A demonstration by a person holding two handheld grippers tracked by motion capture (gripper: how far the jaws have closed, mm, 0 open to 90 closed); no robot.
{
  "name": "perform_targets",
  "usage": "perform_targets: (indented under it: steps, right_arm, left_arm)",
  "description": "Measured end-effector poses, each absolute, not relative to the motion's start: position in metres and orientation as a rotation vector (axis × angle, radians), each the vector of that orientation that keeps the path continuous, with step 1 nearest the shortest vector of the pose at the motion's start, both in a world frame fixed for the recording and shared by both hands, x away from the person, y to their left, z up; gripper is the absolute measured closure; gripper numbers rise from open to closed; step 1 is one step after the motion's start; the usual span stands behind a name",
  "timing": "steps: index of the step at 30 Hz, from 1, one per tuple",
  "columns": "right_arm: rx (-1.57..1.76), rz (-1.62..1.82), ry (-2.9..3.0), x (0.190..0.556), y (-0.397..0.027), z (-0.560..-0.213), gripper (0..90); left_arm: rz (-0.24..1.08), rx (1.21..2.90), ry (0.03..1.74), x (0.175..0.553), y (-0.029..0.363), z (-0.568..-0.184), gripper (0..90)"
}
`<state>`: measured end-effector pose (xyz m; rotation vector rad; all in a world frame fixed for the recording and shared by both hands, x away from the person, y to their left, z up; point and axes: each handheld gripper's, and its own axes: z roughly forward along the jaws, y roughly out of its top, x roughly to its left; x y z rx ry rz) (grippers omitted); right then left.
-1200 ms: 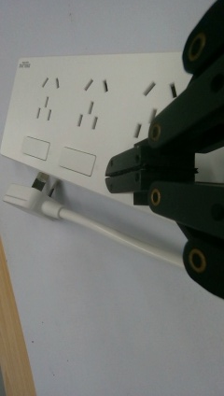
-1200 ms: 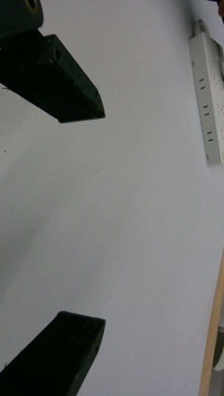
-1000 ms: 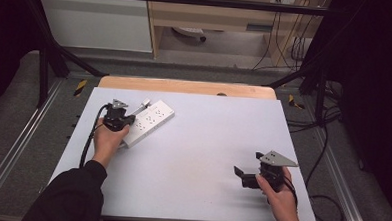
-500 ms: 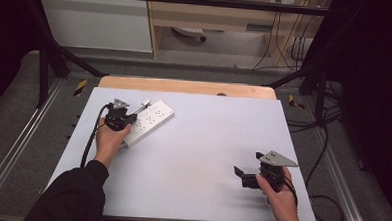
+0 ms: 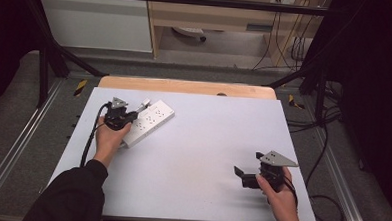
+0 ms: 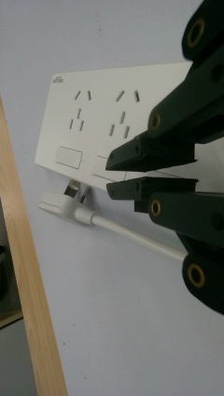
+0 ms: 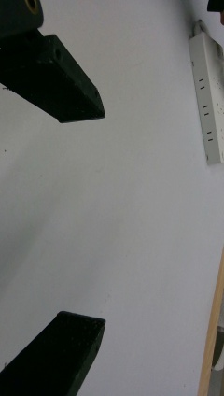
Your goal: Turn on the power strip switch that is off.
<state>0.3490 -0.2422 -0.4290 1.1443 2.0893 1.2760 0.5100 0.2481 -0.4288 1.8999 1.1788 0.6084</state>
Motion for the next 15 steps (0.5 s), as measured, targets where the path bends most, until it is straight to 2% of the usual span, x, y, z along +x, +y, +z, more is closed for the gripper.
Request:
perform_targets:
  steps: [15]
  right_arm:
    - [1.146,1.279,2.089,0.3491,-0.2425,-0.429,2.7]
  left_arm:
    - [0.622,1.881,1.144,0.5106,0.2468,-0.4284,67.8]
